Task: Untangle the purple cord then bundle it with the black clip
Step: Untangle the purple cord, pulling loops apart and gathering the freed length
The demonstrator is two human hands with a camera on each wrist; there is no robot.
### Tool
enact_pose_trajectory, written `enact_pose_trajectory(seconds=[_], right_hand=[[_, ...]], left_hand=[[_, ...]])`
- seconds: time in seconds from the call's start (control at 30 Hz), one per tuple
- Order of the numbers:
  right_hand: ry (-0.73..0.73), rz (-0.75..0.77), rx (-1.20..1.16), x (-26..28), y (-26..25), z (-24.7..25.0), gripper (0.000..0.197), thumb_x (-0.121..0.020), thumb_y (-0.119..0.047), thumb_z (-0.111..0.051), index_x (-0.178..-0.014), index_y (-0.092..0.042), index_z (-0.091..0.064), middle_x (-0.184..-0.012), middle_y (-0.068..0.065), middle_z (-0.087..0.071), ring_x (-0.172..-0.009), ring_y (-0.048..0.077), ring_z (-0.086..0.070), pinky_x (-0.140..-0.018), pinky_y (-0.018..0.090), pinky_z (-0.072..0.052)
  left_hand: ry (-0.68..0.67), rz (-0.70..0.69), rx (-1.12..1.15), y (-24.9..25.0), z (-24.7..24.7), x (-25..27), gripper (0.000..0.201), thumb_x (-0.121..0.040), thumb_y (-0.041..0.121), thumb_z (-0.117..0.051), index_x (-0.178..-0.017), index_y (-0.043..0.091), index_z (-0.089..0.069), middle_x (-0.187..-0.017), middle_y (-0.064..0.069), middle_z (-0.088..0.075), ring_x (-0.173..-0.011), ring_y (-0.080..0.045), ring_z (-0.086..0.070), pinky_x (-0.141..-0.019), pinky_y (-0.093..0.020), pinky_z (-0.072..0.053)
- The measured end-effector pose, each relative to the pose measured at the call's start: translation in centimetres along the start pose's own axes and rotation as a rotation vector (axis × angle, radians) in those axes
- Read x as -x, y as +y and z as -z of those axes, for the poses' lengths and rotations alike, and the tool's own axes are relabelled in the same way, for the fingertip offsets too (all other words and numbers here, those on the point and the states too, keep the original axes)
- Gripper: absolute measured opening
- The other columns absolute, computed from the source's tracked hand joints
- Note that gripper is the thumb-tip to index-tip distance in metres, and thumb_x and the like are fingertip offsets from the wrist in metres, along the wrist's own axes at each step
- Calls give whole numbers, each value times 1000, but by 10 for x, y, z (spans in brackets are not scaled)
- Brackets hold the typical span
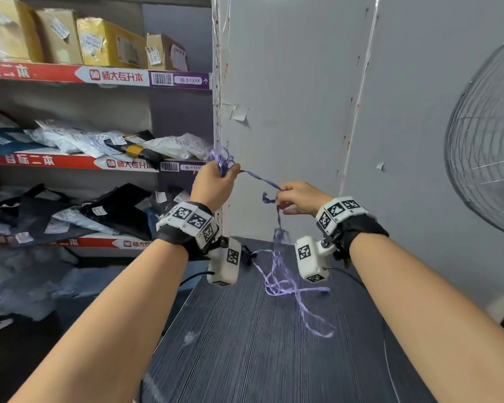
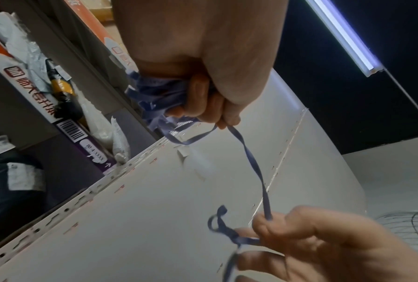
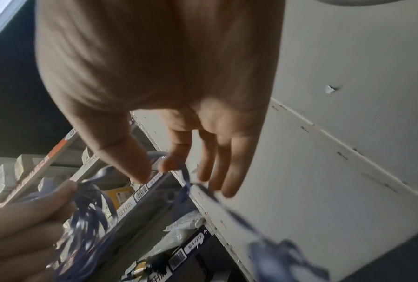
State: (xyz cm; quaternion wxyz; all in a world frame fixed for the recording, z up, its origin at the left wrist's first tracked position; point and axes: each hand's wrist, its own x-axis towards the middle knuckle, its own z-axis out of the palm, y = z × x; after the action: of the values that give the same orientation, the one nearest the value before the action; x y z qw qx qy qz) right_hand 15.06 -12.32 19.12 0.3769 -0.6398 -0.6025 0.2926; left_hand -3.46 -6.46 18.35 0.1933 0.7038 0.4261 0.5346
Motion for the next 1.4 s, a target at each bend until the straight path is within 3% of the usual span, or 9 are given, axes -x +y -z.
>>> enact_pose_trajectory(seconds=[0.17, 0.33, 0.5, 0.6, 0.7, 0.83, 0.97, 1.1, 1.4], right_hand=[[82, -82, -11, -7, 45, -15, 14, -84, -21, -66, -78, -10, -60, -70, 5, -54, -57, 14, -48, -58, 26, -49], [-62, -117, -44, -10, 72, -27, 24, -81, -6, -70, -70, -10, -50, -81, 13, -64, -77, 20, -65, -80, 32, -57], [-113, -142, -17, -6, 98, -40, 31, -78, -1, -70, -67, -14, -45, -64, 2, -63, -59, 11, -60, -54, 17, -52], [-163, -187, -192, -1, 113, -60, 20, -87, -7, -62, -75, -14, -48, -62, 4, -67, -52, 9, -61, -50, 17, -48], [-89, -190, -271, 3, 130, -80, 10, -88, -5, -58, -83, -13, -57, -76, 6, -67, -62, 9, -67, -61, 21, -54], [-75, -202, -466, 10, 151, -100, 30, -85, 8, -53, -109, -8, -63, -111, 17, -67, -110, 33, -61, -97, 43, -45], [-113, -145, -285, 12, 166, -124, 43, -84, 1, -47, -110, -27, -66, -116, 7, -67, -117, 30, -57, -103, 49, -43], [-52, 14, -44, 16, 170, -137, 37, -94, -8, -41, -122, -25, -58, -107, 12, -68, -96, 44, -61, -85, 57, -49], [98, 105, 366, 12, 175, -143, 23, -93, -20, -51, -108, -16, -68, -89, 9, -71, -84, 26, -65, -73, 35, -50]], left_hand=[[-86, 58, -21, -32, -27, 20, 39, -93, 32, -54, -66, 4, -46, -57, -9, -35, -52, -20, -30, -52, -30, -23], [-150, 140, -54, -56, -50, 35, 46, -92, 32, -56, -59, 13, -31, -54, -4, -29, -51, -19, -26, -51, -31, -19], [-198, 204, -57, -77, -68, 55, 39, -92, 31, -55, -65, 10, -38, -61, -10, -34, -58, -20, -31, -53, -31, -22], [-252, 207, -44, -87, -78, 70, 43, -93, 32, -55, -61, 13, -32, -60, -8, -32, -58, -19, -31, -51, -31, -23], [-339, 207, -63, -97, -87, 85, 47, -94, 34, -54, -57, 15, -31, -53, -1, -33, -50, -15, -30, -43, -22, -23], [-405, 261, -17, -113, -91, 104, 40, -91, 34, -58, -60, 13, -45, -57, -3, -42, -52, -13, -33, -49, -26, -26], [-352, 343, 49, -127, -90, 115, 40, -87, 26, -64, -61, 14, -36, -57, -4, -35, -53, -14, -29, -52, -28, -23], [-406, 337, 74, -131, -90, 124, 35, -88, 24, -62, -63, 11, -41, -60, -8, -39, -53, -14, -30, -53, -27, -26], [-480, 340, 145, -135, -91, 133, 8, -82, 23, -70, -75, 20, -67, -63, 1, -52, -54, -8, -41, -49, -15, -33]])
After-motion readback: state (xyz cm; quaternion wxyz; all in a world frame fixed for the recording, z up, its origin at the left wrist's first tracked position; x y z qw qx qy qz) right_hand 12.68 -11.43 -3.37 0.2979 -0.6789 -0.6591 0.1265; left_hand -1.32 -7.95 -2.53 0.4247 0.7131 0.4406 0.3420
